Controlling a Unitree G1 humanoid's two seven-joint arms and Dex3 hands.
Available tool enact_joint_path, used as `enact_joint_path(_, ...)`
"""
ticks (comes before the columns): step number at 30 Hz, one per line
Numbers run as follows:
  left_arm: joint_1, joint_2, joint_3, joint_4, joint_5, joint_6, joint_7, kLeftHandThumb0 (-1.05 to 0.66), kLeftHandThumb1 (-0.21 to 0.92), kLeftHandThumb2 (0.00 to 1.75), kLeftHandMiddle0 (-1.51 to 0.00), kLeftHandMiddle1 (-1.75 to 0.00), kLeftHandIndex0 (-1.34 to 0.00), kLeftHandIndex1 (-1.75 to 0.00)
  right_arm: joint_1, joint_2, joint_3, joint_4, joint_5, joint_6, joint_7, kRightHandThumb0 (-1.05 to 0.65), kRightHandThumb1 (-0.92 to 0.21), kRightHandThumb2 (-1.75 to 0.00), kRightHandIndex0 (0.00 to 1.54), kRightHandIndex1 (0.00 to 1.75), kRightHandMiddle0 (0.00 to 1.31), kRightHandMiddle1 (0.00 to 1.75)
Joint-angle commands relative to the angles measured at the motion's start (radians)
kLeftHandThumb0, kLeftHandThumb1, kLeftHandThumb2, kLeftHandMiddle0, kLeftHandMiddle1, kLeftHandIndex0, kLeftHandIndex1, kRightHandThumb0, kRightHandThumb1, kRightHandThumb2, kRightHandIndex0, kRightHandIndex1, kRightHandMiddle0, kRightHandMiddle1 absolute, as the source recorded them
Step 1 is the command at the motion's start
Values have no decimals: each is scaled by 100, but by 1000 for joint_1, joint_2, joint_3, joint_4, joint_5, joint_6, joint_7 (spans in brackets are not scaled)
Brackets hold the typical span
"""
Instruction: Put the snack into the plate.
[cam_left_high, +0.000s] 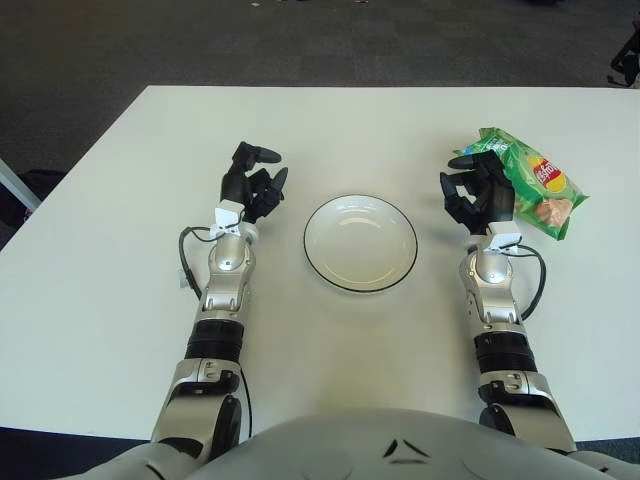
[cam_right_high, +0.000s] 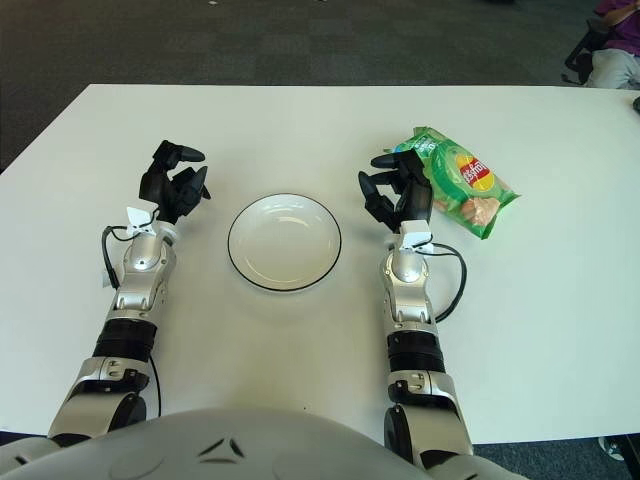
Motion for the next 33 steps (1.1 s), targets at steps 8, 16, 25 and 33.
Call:
enact_joint_path(8, 13, 6, 2, -7, -6, -8, -6, -36, 92, 26, -97, -175, -48, -147, 21, -75, -16, -53, -450, 29, -335, -1, -80, -40, 61, 140, 49, 124)
enact_joint_path(16, 12, 5, 2, -6, -6, -8, -6, -36, 92, 26, -97, -175, -48, -146, 30, -143, 35, -89, -756, 205, -559, -1, -89, -20, 69, 128, 48, 123)
enact_joint_path(25, 13, 5, 1, -5, -5, -11, -6, -36, 92, 25, -97, -175, -48, -146, 14, -263, 72, -39, -867, 274, -731, -1, -92, -15, 67, 129, 48, 121)
enact_joint_path(33, 16, 1, -4, -9, -2, -9, -3, -36, 92, 25, -98, -175, -49, -145, 22, -302, 75, -52, -835, 371, -692, -18, -92, -26, 49, 111, 43, 141)
